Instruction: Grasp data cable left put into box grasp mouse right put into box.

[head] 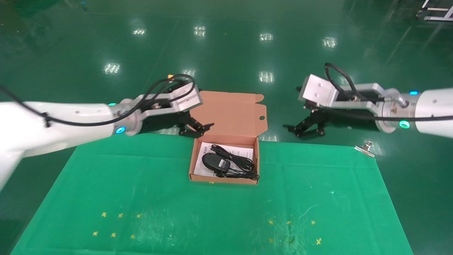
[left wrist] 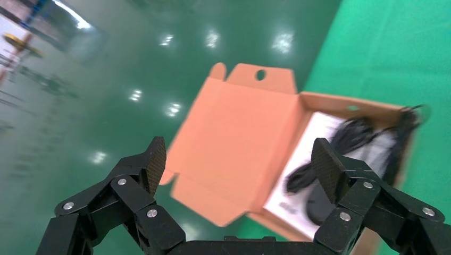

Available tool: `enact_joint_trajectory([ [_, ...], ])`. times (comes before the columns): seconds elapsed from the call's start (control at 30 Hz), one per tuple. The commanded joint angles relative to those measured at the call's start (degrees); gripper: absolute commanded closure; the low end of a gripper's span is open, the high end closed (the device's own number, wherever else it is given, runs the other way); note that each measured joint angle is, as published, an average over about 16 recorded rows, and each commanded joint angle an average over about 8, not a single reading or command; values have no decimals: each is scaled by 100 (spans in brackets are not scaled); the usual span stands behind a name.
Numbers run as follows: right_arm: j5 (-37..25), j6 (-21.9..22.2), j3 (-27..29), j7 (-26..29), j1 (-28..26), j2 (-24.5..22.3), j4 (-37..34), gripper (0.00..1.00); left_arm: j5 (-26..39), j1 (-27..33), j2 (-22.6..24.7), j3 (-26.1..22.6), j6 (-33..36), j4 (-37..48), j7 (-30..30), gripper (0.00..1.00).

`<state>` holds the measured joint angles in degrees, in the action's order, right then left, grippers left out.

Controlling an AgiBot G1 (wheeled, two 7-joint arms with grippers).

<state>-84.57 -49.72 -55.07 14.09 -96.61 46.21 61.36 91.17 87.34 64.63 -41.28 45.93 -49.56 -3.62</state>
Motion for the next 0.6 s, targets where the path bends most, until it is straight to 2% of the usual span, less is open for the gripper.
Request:
enact_joint_trajectory([
  [0.03,173,-145,158,-14,142,-45,49,0,-206,-108,-124,106,166,-101,-30,0],
  [0.5,1393,-1174,1274,-109,1143,-365,399,0,-1667,-871,-1001,854,1344,-812,-241,0],
  [0.6,1524,-1284,1393,-119,1251,-399,436,0,-1823,-953,-1094,934,1470,-888,-264,0],
])
